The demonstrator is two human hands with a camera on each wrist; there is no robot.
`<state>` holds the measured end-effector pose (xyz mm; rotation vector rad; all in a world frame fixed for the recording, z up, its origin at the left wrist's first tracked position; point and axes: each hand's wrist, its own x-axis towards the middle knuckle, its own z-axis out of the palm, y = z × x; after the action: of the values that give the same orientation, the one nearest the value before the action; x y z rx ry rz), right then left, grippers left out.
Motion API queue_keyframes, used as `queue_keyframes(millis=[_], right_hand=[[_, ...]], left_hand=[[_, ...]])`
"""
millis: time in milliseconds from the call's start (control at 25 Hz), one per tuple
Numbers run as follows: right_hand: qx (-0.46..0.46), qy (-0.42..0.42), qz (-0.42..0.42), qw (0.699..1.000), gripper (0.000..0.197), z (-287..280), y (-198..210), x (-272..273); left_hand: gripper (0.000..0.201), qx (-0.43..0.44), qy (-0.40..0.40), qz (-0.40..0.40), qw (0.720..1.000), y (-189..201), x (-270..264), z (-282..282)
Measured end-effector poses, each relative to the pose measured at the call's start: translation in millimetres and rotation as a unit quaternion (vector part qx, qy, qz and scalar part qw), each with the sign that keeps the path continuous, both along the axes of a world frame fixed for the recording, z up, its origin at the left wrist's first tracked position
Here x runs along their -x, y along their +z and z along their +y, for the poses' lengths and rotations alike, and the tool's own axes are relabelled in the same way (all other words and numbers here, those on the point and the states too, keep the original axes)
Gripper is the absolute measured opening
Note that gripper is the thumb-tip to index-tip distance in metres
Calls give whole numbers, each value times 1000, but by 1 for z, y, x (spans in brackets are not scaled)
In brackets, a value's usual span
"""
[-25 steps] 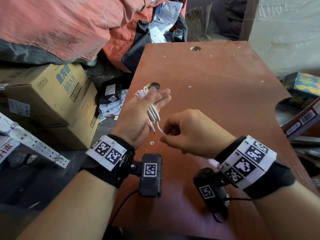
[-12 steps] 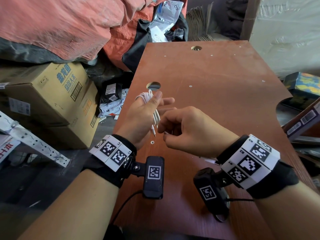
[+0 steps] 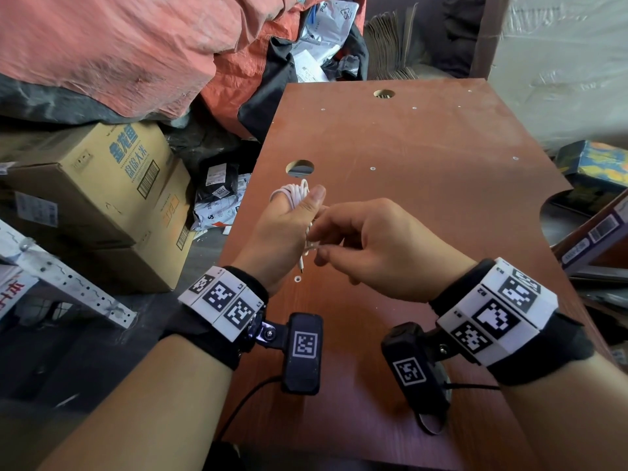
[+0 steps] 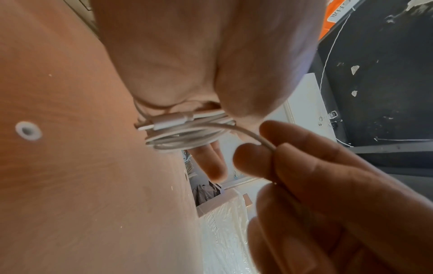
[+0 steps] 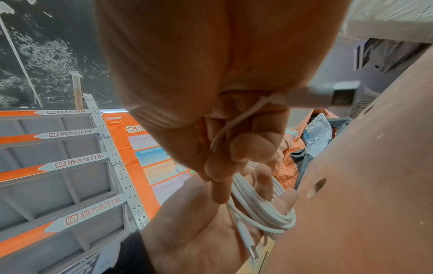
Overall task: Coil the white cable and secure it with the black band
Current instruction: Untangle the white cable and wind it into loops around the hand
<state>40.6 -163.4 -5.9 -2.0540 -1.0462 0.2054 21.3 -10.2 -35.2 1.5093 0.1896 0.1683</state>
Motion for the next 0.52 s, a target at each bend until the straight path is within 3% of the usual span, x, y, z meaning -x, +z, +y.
queue_keyframes(millis=[240,480,520], right_hand=[[-61,-39,-41,997,12,-4,2,-5],[-71,-44,-63,995,9,-5,2,-7],[-75,-53,-76,993,9,-5,1,-8]], left_hand=[[17,-70,17,29,997,9,7,-9],[16,-5,-6,15,1000,11,8,-7],[23,-6,-21,13,1000,8,8,-5]])
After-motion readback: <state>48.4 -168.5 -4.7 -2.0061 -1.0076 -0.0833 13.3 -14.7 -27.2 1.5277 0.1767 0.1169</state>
